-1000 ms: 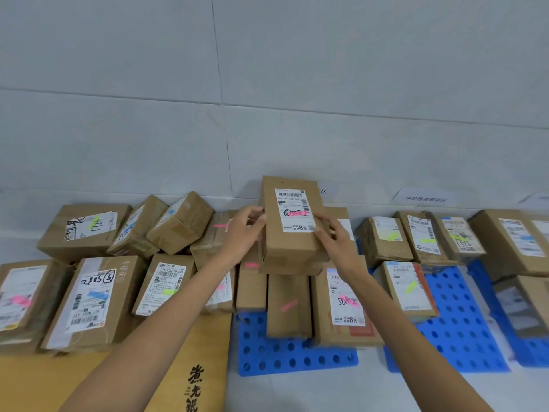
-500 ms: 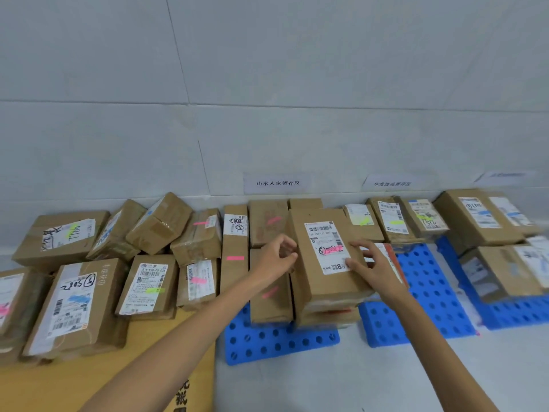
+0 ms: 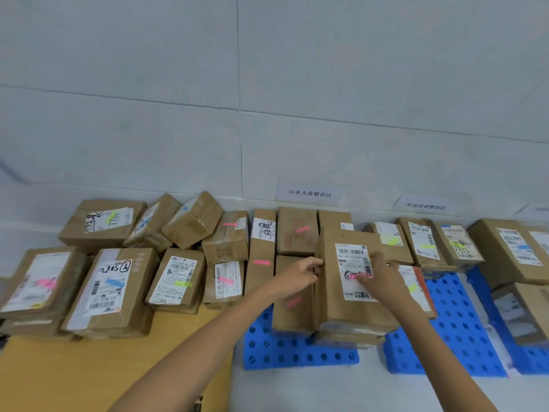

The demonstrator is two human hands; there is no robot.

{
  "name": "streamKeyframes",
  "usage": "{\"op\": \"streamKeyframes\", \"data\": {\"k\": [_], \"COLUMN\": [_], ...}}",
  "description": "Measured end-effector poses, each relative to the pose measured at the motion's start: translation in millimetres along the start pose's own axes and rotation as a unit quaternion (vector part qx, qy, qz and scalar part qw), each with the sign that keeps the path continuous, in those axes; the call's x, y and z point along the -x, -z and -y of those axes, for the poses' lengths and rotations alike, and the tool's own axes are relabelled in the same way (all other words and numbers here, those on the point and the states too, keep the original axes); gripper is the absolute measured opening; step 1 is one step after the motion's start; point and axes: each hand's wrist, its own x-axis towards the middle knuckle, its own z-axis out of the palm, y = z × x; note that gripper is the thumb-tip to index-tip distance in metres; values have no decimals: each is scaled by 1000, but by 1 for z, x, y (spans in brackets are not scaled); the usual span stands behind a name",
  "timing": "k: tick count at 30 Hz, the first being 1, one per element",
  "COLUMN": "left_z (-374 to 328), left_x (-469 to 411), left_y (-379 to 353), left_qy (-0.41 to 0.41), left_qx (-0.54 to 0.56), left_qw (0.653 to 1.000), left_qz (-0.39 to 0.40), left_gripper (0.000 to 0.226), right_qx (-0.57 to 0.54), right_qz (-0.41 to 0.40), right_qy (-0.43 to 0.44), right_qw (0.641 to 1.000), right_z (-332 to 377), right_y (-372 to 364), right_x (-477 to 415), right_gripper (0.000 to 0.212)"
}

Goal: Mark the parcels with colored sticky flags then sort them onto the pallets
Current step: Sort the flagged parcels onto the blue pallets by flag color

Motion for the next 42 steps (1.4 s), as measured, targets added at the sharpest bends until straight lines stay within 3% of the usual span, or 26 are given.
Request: {"op": "streamKeyframes", "data": {"k": [3,5,8,11,13,16,20,24,28,33,37,42], "left_z": [8,17,30,61,94,143,172,159,141,85,20,-60], "left_x": [3,9,28,51,59,58,54,57,64,64,58,46], "left_y": [11,35,94,166,206,237,240,229,227,225,195,129], "left_qy": [-20,-41,-59,-34,29,97,94,77,21,-18,-84,-162], "left_qx": [-8,25,67,77,57,48,63,178,247,337,311,281], "left_qw": [999,996,959,868,833,854,881,855,820,844,874,884], "left_qz": [-25,-72,-268,-489,-549,-509,-459,-481,-516,-417,-364,-338], "left_gripper": [42,37,33,32,32,37,40,35,21,36,47,46], "right_qx": [113,175,43,-126,-168,-185,-239,-331,-385,-431,-436,-451], "right_qz": [-18,-93,-111,11,70,167,221,186,165,179,128,61], "right_qy": [-19,47,178,226,223,145,42,-2,42,126,177,228], "right_qw": [993,979,977,966,958,958,945,925,907,875,873,861], "right_z": [25,55,119,197,250,315,363,367,347,311,279,207], "right_y": [9,13,1,-41,-73,-125,-178,-191,-160,-105,-41,36], "right_x": [3,11,14,-1,-10,-26,-45,-53,-42,-1,31,48], "right_gripper": [57,49,37,26,28,54,83,64,49,53,52,50]}}
